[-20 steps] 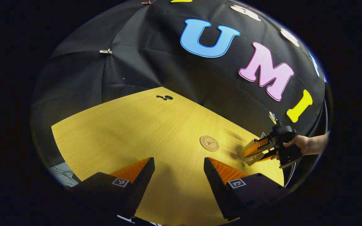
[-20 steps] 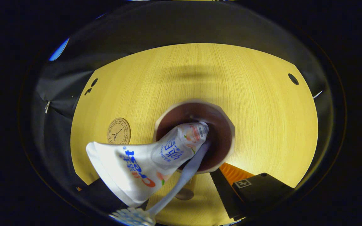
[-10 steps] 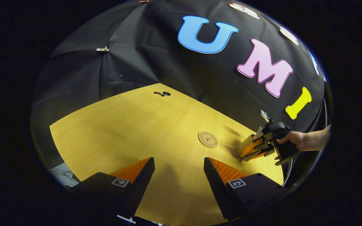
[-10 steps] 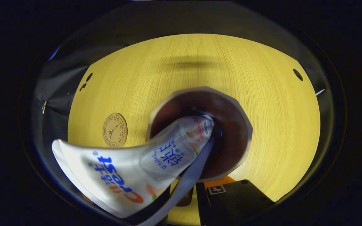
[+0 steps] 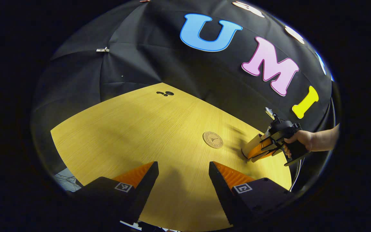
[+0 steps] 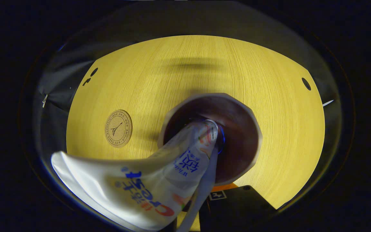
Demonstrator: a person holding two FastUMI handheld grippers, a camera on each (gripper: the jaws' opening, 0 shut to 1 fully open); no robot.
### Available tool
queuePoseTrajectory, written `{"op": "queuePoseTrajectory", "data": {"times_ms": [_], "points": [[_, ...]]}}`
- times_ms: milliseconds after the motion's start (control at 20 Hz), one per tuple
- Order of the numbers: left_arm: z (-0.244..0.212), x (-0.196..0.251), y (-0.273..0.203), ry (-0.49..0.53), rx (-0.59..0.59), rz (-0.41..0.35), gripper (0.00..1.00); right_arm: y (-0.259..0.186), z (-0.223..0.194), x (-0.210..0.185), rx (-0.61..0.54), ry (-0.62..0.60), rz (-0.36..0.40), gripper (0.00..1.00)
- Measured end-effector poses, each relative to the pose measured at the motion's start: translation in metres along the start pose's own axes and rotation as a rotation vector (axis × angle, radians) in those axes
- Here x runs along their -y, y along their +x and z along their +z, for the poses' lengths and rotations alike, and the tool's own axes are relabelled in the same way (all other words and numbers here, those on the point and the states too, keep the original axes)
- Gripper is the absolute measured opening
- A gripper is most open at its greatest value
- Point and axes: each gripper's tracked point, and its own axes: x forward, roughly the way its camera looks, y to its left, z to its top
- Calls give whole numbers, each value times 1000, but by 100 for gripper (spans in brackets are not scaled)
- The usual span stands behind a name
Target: Put the toothbrush and toothpaste on the desktop into the cup, then pick up the cup and place it on the coaster on the desktop.
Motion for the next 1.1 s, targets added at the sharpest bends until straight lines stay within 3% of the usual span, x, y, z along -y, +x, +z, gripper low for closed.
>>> {"op": "queuePoseTrajectory", "data": {"times_ms": [700, 1100], "points": [[-12, -11, -7, 19, -14, -16, 98, 1, 23, -114, 40, -190, 67, 36], [-16, -40, -19, -11, -15, 39, 98, 17, 15, -156, 19, -281, 63, 36]]}}
